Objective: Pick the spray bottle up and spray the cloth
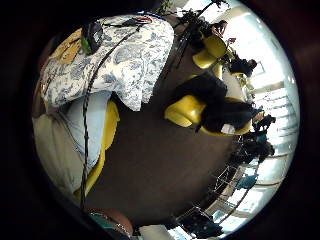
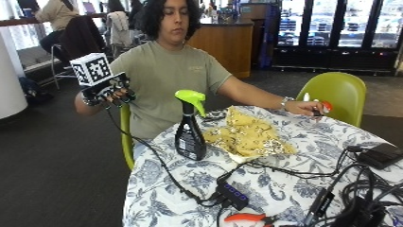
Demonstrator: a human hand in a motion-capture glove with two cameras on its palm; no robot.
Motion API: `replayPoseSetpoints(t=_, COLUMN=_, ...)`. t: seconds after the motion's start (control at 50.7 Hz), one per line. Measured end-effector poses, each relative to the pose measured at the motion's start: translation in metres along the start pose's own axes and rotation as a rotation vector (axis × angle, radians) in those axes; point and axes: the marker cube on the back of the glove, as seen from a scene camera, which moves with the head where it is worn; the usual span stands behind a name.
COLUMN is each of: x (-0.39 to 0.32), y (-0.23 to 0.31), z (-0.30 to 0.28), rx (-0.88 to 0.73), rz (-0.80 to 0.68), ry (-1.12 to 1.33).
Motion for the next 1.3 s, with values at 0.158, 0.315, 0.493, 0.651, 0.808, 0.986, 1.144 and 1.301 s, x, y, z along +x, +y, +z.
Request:
replayPoseSetpoints(t=0.158, x=-0.002, y=-0.005, z=-0.002, rx=0.003, rz=0.000, ry=0.016)
replayPoseSetpoints(t=0.315, x=-0.002, y=-0.020, z=0.002, rx=0.072, rz=0.018, ry=-0.033)
replayPoseSetpoints(t=0.493, x=-0.008, y=-0.058, z=0.032, rx=0.134, rz=0.067, ry=-0.294)
replayPoseSetpoints(t=0.651, x=-0.013, y=-0.095, z=0.052, rx=0.138, rz=0.051, ry=-0.494)
replayPoseSetpoints(t=0.808, x=-0.018, y=-0.128, z=0.068, rx=0.154, rz=0.060, ry=-0.726)
replayPoseSetpoints(t=0.986, x=-0.032, y=-0.167, z=0.085, rx=0.235, rz=0.083, ry=-0.945)
replayPoseSetpoints(t=1.144, x=-0.031, y=-0.186, z=0.088, rx=0.312, rz=0.129, ry=-0.987)
replayPoseSetpoints(t=1.301, x=-0.025, y=-0.188, z=0.084, rx=0.503, rz=0.147, ry=-1.035)
